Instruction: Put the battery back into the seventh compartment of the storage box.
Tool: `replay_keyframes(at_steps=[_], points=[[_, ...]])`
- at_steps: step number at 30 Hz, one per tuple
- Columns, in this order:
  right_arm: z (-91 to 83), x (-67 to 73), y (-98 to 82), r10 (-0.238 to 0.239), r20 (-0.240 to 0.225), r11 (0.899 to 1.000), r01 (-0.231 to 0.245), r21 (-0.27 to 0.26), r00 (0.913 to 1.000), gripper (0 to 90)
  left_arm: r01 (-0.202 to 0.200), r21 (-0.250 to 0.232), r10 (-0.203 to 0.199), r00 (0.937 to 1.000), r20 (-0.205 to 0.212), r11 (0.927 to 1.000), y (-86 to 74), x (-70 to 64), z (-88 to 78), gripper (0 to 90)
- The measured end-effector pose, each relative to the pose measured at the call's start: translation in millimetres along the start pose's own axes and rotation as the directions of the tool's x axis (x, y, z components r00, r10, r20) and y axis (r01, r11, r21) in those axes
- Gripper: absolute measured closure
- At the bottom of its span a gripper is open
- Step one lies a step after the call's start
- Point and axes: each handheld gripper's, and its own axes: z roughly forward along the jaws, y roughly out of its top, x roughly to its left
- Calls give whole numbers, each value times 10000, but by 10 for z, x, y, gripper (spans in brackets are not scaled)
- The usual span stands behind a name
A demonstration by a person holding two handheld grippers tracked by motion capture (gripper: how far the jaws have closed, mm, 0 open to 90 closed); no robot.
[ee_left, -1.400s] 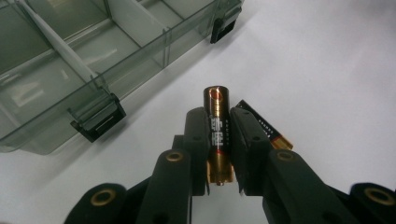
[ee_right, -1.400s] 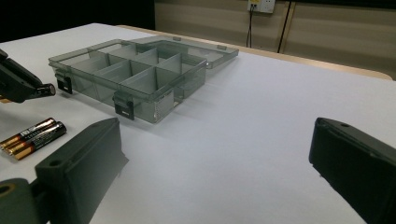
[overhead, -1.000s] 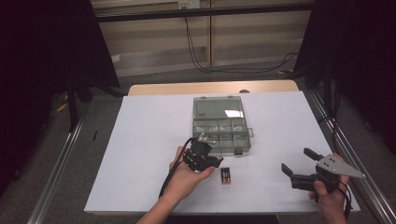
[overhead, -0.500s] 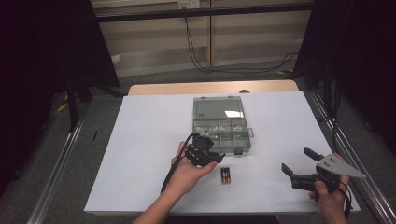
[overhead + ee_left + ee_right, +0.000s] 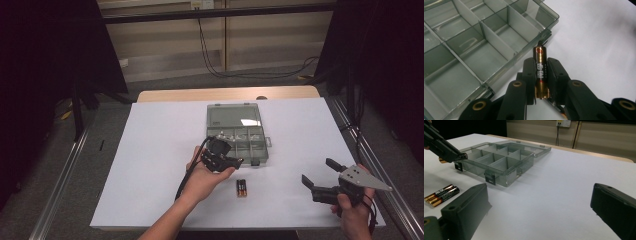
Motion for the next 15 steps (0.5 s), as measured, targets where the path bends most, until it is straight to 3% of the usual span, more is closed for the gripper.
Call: replay_keyframes(at_steps=[2,4,13,15], points=[[0,0,0,5,0,10000,-5,5,10000,11,166,-135,-167,9999,-22,9998,14,-7,14,769],[2,0,0,14,-14,10000,-14,13,10000,10,-66,45,66,10000,26,10000,33,15,12,769],[1,3,1,29,-36,10000,-29,4,10000,10,119,-64,-119,9999,41,9999,112,33,59,769],[1,1,0,36,-41,10000,-36,8,10000,10,10,30,-10,10000,52,10000,130,51,60,769]])
